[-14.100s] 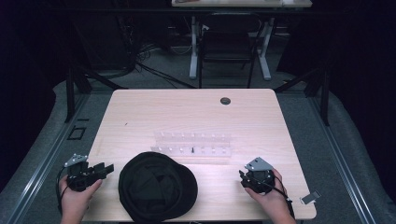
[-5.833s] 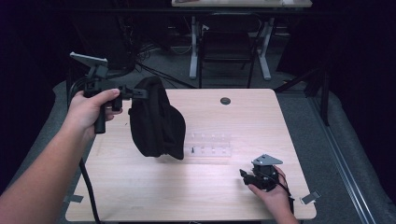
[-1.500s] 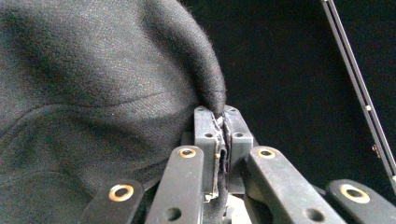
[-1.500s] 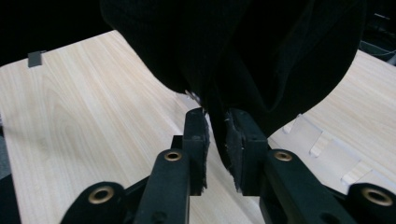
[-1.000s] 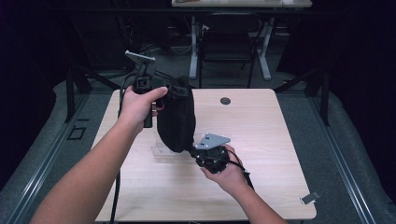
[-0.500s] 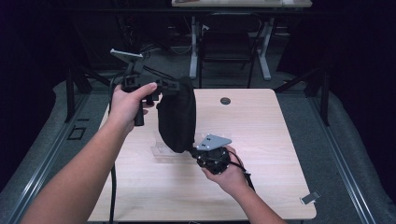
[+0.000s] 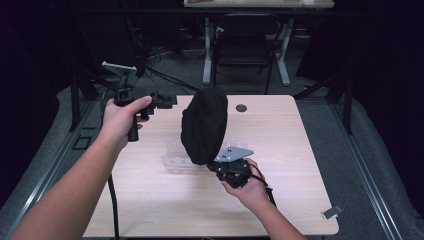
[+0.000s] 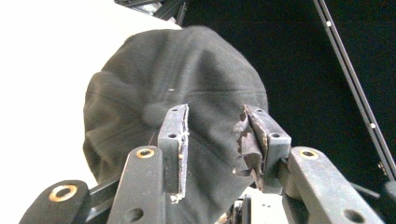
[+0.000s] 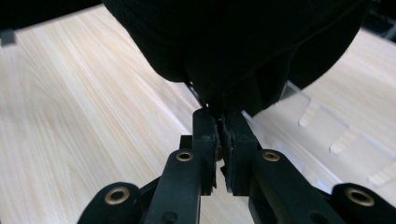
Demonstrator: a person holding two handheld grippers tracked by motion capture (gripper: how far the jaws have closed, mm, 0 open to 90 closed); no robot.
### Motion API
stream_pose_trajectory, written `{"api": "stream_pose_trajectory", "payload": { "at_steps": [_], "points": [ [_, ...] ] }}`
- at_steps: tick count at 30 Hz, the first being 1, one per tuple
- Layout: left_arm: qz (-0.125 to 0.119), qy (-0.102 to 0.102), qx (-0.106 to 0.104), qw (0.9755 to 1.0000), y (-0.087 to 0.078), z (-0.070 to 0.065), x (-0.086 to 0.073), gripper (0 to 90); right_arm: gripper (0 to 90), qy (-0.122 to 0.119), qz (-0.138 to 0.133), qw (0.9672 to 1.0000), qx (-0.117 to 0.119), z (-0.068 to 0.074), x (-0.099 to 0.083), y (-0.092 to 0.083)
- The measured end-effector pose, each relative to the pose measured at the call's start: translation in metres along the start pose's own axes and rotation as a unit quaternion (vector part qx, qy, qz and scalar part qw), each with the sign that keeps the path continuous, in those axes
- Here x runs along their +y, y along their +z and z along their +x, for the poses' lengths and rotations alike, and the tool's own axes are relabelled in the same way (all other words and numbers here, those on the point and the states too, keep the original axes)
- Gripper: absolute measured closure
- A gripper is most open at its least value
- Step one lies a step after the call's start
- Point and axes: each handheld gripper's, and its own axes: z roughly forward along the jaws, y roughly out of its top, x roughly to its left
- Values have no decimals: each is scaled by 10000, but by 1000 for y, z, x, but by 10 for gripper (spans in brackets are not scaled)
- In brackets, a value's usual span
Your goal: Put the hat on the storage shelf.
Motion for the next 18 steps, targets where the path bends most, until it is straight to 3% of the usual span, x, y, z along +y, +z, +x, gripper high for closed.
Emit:
{"api": "stream_pose_trajectory", "payload": {
  "at_steps": [4,11,12,17,18],
  "points": [
    [0,4,127,9999,-3,8,-4,608,848,221,-37,9997,91,-6,-5,0],
    [-58,-4,294,9996,-9,17,-7,584,843,254,-27,9997,35,-9,-7,-2],
    [-60,61,406,9991,-10,20,-8,574,836,311,-68,9995,31,-10,-8,-1],
    [-85,114,567,9983,-12,25,-11,564,815,339,-42,9994,45,-11,-8,-1],
    [-68,244,746,9969,-14,27,-12,561,802,363,-49,9993,50,-11,-8,-2]
  ]
}}
